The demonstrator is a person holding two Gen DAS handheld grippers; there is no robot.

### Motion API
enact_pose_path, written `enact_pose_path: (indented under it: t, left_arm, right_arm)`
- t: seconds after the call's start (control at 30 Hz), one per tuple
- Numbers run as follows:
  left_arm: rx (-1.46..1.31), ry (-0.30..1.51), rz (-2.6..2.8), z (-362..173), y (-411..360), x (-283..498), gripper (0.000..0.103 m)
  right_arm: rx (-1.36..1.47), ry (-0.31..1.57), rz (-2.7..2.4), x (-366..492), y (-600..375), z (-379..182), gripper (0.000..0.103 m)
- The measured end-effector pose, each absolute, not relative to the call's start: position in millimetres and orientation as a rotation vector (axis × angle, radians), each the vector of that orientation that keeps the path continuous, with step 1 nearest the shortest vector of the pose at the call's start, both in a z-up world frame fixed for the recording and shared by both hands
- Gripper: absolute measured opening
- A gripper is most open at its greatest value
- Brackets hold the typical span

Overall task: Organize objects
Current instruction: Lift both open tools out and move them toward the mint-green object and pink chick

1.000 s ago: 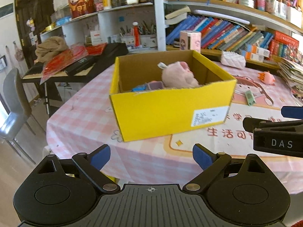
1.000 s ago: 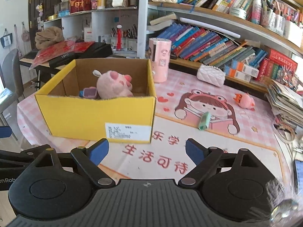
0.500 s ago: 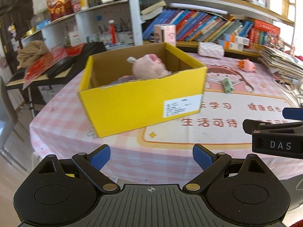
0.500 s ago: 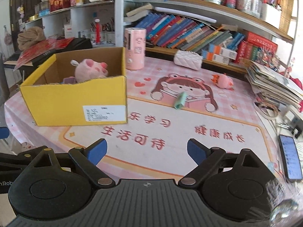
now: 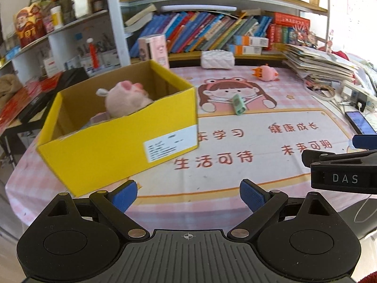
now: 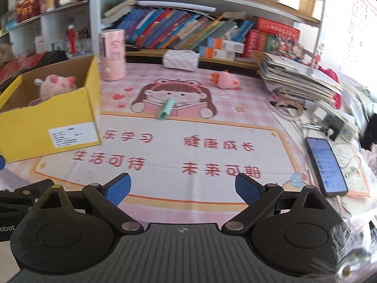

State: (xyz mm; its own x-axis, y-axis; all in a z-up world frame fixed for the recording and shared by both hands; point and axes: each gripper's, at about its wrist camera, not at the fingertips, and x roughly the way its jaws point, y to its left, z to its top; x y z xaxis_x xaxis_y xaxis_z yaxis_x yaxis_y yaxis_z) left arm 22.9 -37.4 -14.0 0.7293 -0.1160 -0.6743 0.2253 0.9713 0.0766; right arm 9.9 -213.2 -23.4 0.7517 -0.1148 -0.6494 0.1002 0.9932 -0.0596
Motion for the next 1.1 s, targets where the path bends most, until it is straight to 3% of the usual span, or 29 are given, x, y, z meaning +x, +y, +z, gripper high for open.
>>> enact_pose_path:
  t: [1.1]
  left_arm:
    - [0.141,0.736,-0.146,-15.7,-130.8,130.0,0.096]
  right_arm:
    - [-0.033,0.734,-0.073,130.9,-305.6,-21.5,0.096]
